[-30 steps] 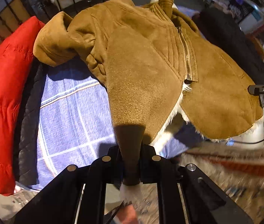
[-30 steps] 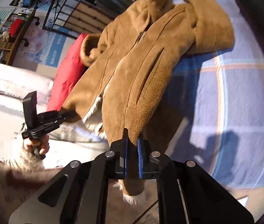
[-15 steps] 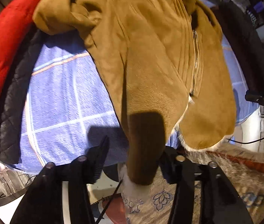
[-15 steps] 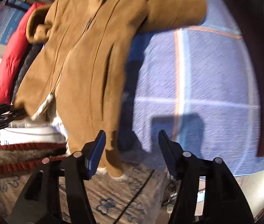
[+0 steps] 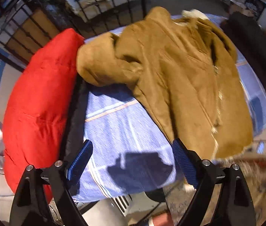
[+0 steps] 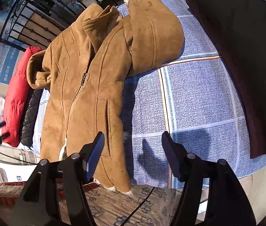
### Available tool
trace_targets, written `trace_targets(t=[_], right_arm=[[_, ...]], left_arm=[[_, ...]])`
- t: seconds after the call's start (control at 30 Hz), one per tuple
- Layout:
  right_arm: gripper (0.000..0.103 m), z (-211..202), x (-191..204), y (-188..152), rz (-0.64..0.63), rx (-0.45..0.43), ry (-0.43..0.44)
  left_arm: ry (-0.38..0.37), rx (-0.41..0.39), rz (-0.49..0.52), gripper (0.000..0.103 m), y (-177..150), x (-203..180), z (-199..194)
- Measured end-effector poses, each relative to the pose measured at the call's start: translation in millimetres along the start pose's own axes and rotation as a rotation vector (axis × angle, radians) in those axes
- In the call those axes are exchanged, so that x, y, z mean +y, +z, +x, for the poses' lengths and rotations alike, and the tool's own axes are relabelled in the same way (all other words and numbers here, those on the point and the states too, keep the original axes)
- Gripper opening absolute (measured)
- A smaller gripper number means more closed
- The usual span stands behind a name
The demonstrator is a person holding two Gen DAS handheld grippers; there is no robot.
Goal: Fold large clothes
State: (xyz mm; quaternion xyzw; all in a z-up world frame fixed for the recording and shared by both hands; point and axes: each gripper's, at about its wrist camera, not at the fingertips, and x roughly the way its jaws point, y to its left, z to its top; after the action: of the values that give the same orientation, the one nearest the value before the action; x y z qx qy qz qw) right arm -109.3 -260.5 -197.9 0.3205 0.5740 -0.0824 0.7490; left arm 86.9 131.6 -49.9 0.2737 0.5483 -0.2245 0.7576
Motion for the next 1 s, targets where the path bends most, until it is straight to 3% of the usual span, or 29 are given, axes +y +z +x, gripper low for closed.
trace_targets(t=[0.1,0.2,0.27,0.33,0.5,0.57,0.6,0.67,0.7,0.77,0.83,0.9,1.0], right_arm=[[0.065,4.6,15.9,7.5,0.007,-0.005,0.019],[0.065,-2.8,31.3,10.7,-0.004,-0.03,0.034],[0.065,-8.7,36.3,7.8,0.003,-0.047,0.039],[0.065,-14.3,35.8,0.0,0.032,-0.055,0.032],[0.065,-24.5,17.7,-26.5,0.133,-0.063,0.005],[0.065,-26.0,8.5,-34.5,0.17,-0.06,-0.009],[0.065,-26.8,3.8,-37.8,0.188,-0.059,-0.01],[0.065,-28.0,-2.0,-40.8,0.206,-0.063,-0.011],[0.065,-27.0,-4.8,-41.4,0.216,-0.063,-0.01],[0.065,-23.4,-7.8,-40.7,0.23,-0.059,-0.001],[0.065,-21.0,-7.1,-36.6,0.239,-0.054,0.01],[0.065,-24.3,-1.2,-32.2,0.231,-0.069,0.027],[0.065,-31.1,8.4,-27.3,0.199,-0.097,0.033]], left_arm=[[0.079,-0.128,-0.17,0.085,59.5,25.6,15.5],[0.238,-0.195,-0.291,0.085,117.2,33.4,42.9],[0.424,-0.184,-0.323,0.089,148.0,32.3,74.7],[0.555,-0.071,-0.299,0.093,169.1,27.7,117.2],[0.637,0.03,-0.162,0.093,199.4,11.2,170.4],[0.626,0.082,-0.137,0.09,207.6,9.7,171.3],[0.586,0.063,-0.143,0.087,208.2,6.8,158.0],[0.456,-0.056,-0.122,0.089,204.5,-7.3,120.8],[0.455,-0.082,-0.088,0.093,200.1,-17.2,110.5],[0.58,-0.077,-0.013,0.097,203.3,-27.1,122.9],[0.67,0.017,0.016,0.096,210.4,-21.5,160.3],[0.67,0.142,0.036,0.096,214.1,-8.7,199.4],[0.745,0.171,0.088,0.08,213.0,7.2,221.6]])
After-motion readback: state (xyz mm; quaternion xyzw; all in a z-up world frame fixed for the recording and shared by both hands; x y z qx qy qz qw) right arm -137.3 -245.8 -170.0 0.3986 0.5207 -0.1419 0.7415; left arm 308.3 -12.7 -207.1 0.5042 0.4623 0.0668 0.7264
